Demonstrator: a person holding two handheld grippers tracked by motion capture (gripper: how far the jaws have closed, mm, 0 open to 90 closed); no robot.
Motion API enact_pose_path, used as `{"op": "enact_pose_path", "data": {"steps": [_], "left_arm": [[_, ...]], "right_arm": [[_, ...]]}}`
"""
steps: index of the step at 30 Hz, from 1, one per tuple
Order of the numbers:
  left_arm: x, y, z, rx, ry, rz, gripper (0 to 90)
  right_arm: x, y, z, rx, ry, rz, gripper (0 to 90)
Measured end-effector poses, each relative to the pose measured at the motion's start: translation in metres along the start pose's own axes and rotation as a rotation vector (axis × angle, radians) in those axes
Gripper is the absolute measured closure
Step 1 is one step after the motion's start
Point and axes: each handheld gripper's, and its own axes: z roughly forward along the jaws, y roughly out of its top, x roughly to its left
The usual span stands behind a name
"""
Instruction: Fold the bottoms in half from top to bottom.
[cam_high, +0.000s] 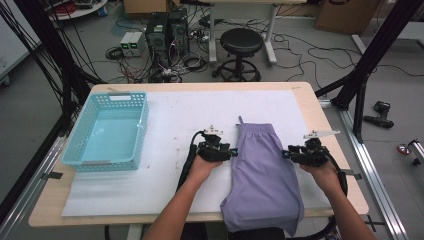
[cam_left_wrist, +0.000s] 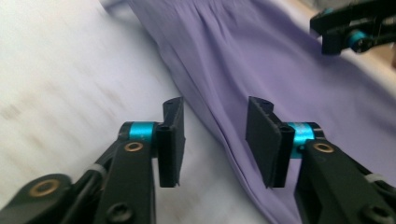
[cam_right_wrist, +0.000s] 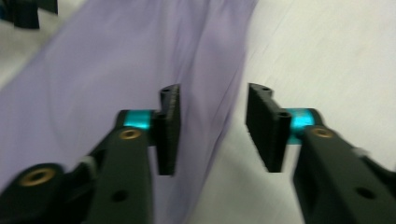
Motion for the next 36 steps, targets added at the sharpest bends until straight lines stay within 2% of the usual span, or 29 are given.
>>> {"op": "enact_pose_path", "data": {"steps": [3,5,8,12,13,14,17,18,19,21,22,24,25,27,29,32,34,36], "left_arm": [[0.007,0.009,0.007,-0.020,0.001,-0.005,47.5],[0.010,0.015,0.014,-0.025,0.001,-0.011,43.8],[0.012,0.018,0.024,-0.008,0.013,-0.001,43.5],[0.012,0.015,0.037,0.048,0.019,-0.003,44.1],[0.010,0.015,0.040,0.065,0.028,0.015,46.1],[0.007,0.015,0.041,0.067,0.042,0.052,47.4],[0.004,0.015,0.044,0.078,0.052,0.058,59.0],[0.002,0.015,0.045,0.083,0.053,0.070,67.9],[0.001,0.015,0.046,0.086,0.067,0.088,72.8],[0.001,0.014,0.047,0.092,0.059,0.092,86.2],[0.001,0.014,0.047,0.092,0.055,0.088,86.9],[0.002,0.014,0.046,0.092,0.048,0.082,88.0],[0.003,0.014,0.046,0.091,0.041,0.076,88.3],[0.005,0.014,0.045,0.090,0.026,0.056,88.6],[0.007,0.015,0.042,0.078,0.013,0.044,88.7],[0.009,0.018,0.036,0.039,0.004,0.056,88.7],[0.013,0.021,0.028,-0.012,-0.004,0.060,88.7],[0.017,0.023,0.023,-0.043,-0.013,0.050,88.7]], "right_arm": [[-0.008,0.012,0.006,-0.030,-0.007,0.003,44.2],[-0.013,0.022,0.015,-0.017,-0.016,0.002,41.0],[-0.016,0.034,0.027,-0.002,-0.005,0.004,38.3],[-0.018,0.046,0.046,0.021,-0.014,0.013,35.8],[-0.019,0.048,0.050,0.028,-0.015,0.019,37.4],[-0.019,0.050,0.053,0.041,-0.016,0.029,39.4],[-0.019,0.055,0.062,0.053,0.001,0.017,50.7],[-0.019,0.055,0.065,0.059,0.006,0.014,54.5],[-0.019,0.054,0.069,0.078,0.013,0.020,57.5],[-0.017,0.054,0.070,0.080,0.000,0.023,63.2],[-0.016,0.054,0.070,0.084,0.001,0.011,70.5],[-0.014,0.054,0.070,0.091,-0.002,0.009,72.8],[-0.013,0.054,0.070,0.093,-0.002,0.013,76.8],[-0.015,0.054,0.068,0.095,0.011,0.014,82.6],[-0.016,0.054,0.064,0.087,0.032,-0.001,84.5],[-0.018,0.056,0.057,0.040,0.059,-0.007,84.8],[-0.019,0.057,0.053,-0.002,0.069,-0.005,84.9],[-0.019,0.059,0.050,-0.047,0.087,0.000,84.9]]}}
